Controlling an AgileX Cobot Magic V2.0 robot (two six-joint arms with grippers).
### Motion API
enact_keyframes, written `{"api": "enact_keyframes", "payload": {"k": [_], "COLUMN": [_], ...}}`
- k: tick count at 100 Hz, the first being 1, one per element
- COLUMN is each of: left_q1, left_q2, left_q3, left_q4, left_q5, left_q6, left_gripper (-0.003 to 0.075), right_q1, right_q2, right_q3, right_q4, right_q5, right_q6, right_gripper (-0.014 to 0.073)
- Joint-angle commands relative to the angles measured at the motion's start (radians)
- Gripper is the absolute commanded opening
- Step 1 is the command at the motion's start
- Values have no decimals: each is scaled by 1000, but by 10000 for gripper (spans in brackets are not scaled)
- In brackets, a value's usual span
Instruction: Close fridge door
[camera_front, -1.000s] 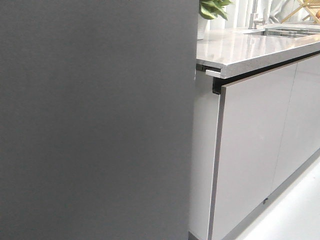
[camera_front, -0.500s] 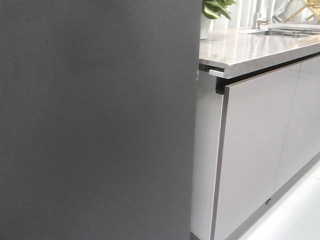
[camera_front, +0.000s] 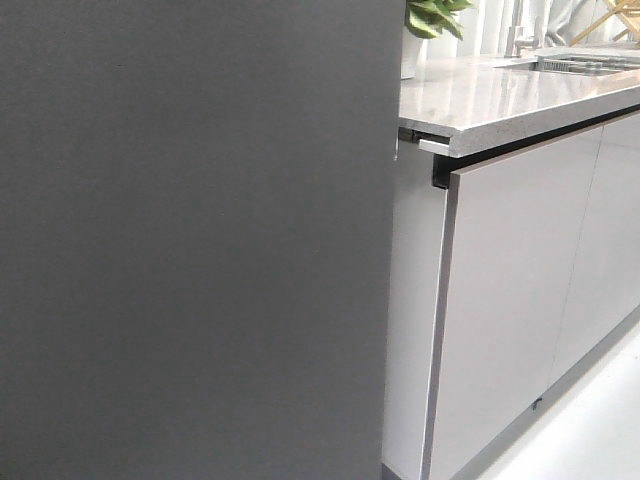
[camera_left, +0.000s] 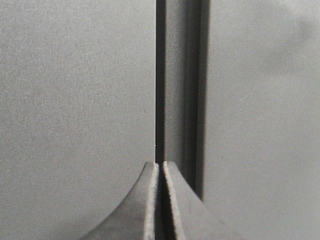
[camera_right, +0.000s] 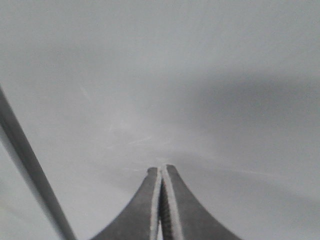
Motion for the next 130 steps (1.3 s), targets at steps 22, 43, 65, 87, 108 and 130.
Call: {"api": "enact_keyframes", "payload": {"k": [22, 43, 65, 87, 108, 130], "left_q1": [-1, -1, -1, -1, -1, -1], "left_q2": [-11, -11, -11, -11, -11, -11], "left_q3": [35, 35, 35, 35, 35, 35], "left_q4": [-4, -4, -4, -4, -4, -4], "left_q5": [-74, -74, -74, -74, -74, -74], "left_q6": [-4, -4, -4, -4, -4, -4], "left_gripper": [-20, -20, -20, -20, -20, -20], "right_q1": [-44, -44, -44, -44, -44, -44], "right_q2": [-214, -337, -485, -642, -831, -1028], "right_q3": [-33, -33, -33, -31, 49, 216], "right_q4": [-281, -547, -687, -850, -933, -995], "right_q5": [85, 181, 300, 445, 510, 552], "right_q6": [230, 436, 552, 654, 734, 809], "right_gripper": [-46, -46, -46, -46, -46, -46]}}
